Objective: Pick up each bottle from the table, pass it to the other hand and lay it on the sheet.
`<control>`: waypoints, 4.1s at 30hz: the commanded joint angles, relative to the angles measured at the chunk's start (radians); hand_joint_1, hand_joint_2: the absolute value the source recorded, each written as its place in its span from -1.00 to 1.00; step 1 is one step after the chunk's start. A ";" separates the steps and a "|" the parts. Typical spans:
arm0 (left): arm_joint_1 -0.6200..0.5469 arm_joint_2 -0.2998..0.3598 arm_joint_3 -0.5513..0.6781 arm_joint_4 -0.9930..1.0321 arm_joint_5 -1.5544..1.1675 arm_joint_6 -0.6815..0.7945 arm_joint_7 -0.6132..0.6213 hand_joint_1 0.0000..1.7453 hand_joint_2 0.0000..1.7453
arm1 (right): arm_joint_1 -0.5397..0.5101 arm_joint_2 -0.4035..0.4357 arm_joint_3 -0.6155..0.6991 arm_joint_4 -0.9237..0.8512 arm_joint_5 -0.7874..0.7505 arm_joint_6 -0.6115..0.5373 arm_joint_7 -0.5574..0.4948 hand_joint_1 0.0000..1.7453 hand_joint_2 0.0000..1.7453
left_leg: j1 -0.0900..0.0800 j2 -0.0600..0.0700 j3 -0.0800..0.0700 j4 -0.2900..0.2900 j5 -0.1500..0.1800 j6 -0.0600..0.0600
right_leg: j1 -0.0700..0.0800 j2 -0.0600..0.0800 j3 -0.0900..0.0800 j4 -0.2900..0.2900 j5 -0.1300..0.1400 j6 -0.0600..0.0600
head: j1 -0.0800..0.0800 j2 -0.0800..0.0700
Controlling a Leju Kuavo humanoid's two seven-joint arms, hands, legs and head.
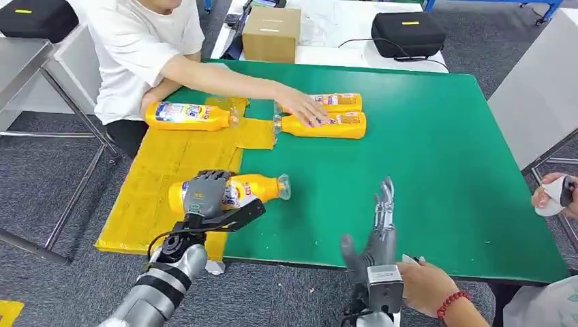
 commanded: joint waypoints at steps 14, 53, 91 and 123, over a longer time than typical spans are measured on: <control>-0.206 -0.014 0.157 0.441 0.105 -0.264 -0.079 -1.00 1.00 | -0.090 0.030 -0.041 0.159 -0.030 0.107 -0.001 -1.00 -1.00 | 0.000 -0.001 0.008 -0.001 0.001 -0.001 | 0.000 0.001 0.008 -0.001 0.001 -0.002 | 0.000 0.000; 0.097 -0.117 0.056 -0.529 0.963 -0.274 -0.547 -1.00 1.00 | -0.121 -0.068 0.018 0.141 0.072 -0.077 -0.001 -1.00 1.00 | 0.000 -0.004 0.002 0.003 0.000 -0.002 | 0.000 -0.004 0.003 0.002 -0.002 -0.001 | 0.000 0.000; 0.317 -0.114 0.022 -0.851 1.120 0.150 -0.625 -1.00 1.00 | -0.504 -0.238 -0.023 0.915 0.890 0.134 0.537 -1.00 1.00 | -0.001 -0.003 0.003 0.000 0.002 -0.002 | -0.001 -0.003 0.003 0.000 0.001 -0.001 | 0.000 0.000; 0.276 -0.109 0.005 -0.794 1.197 0.053 -0.592 -1.00 1.00 | -0.710 -0.291 0.195 1.100 0.911 0.284 0.471 1.00 1.00 | -0.001 -0.005 0.008 0.000 0.004 -0.001 | -0.001 -0.005 0.008 -0.001 0.002 0.000 | 0.000 0.000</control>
